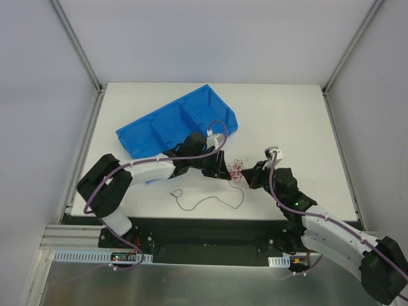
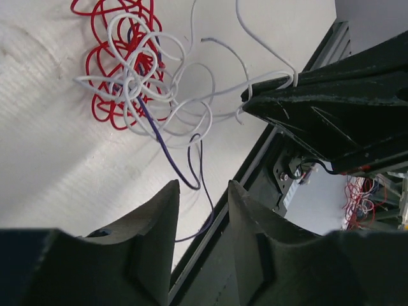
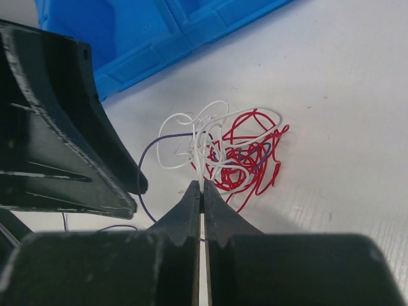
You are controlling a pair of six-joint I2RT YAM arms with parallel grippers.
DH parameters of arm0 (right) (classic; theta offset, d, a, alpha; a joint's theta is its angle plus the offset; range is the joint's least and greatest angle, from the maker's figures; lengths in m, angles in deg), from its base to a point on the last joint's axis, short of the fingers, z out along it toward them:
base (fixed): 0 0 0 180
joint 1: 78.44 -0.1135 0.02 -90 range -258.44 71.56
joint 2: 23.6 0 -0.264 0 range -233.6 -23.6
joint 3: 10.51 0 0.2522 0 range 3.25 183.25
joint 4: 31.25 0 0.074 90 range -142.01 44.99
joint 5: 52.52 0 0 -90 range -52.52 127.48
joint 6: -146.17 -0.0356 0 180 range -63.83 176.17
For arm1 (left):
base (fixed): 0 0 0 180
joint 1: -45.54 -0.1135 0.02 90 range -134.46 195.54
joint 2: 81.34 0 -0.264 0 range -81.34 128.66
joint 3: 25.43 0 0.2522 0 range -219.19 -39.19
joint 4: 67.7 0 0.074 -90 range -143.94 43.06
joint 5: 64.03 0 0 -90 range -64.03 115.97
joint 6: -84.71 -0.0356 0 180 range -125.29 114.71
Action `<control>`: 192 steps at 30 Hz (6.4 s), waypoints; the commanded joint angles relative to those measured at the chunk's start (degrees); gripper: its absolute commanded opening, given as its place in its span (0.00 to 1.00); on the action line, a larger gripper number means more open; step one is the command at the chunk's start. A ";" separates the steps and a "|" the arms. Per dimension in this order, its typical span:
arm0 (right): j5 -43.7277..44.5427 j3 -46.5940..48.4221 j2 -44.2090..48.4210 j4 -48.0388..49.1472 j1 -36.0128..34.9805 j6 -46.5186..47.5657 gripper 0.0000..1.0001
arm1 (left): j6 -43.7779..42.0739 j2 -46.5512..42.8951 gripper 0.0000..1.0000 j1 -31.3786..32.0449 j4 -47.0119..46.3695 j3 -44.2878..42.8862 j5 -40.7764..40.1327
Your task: Untangle the cables
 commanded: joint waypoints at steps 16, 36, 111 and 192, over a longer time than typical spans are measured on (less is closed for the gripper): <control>24.97 8.75 -6.24 -16.11 2.02 -16.68 0.01 | -10.39 -17.68 0.00 1.94 13.43 4.97 -26.86; 26.40 1.47 3.86 -21.60 14.24 -29.90 0.01 | -22.89 -45.59 0.00 1.68 33.50 -2.32 -40.03; 16.99 -3.19 5.09 -9.37 16.53 -25.32 0.01 | 48.74 -5.61 0.52 2.20 44.71 6.05 -30.85; 14.17 -3.72 3.78 -7.00 18.02 -25.23 0.01 | -28.51 -22.64 0.00 -27.59 46.23 -58.47 -34.18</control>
